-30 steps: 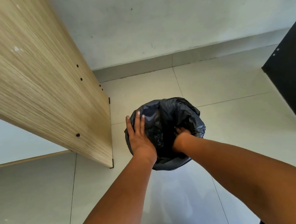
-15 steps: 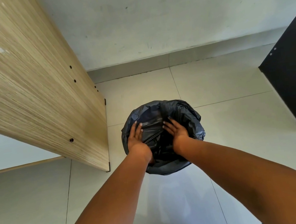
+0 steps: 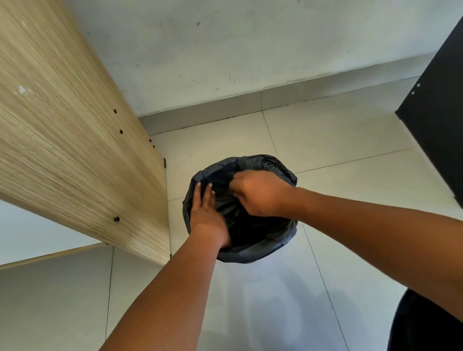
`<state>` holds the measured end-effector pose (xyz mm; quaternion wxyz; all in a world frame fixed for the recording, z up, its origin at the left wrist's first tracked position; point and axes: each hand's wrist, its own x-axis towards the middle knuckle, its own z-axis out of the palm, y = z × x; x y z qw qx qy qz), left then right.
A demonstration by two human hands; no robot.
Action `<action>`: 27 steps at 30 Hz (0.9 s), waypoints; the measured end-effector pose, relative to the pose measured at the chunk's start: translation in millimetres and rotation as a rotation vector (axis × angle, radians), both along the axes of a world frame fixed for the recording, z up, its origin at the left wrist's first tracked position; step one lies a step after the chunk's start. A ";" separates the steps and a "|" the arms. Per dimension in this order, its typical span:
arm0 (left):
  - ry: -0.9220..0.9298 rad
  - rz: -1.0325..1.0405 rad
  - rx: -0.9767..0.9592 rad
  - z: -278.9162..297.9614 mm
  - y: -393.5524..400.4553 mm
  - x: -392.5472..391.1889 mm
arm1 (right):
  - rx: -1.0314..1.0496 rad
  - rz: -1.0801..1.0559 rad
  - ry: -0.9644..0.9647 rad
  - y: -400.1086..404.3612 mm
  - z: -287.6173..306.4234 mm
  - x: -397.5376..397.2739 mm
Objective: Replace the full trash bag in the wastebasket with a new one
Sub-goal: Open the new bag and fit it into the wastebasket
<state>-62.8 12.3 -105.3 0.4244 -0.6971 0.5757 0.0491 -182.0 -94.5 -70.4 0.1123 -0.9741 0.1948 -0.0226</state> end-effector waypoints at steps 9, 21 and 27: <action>0.264 0.191 -0.770 52.8 29.3 15.9 | 0.367 -0.931 0.181 -15.3 29.5 -43.0; 0.653 1.060 -0.944 54.8 22.4 48.1 | 0.989 -1.127 -0.098 -12.4 11.3 -31.0; 0.696 1.182 -0.889 54.0 14.0 74.0 | 1.113 -1.174 -0.242 -11.5 -1.5 -21.8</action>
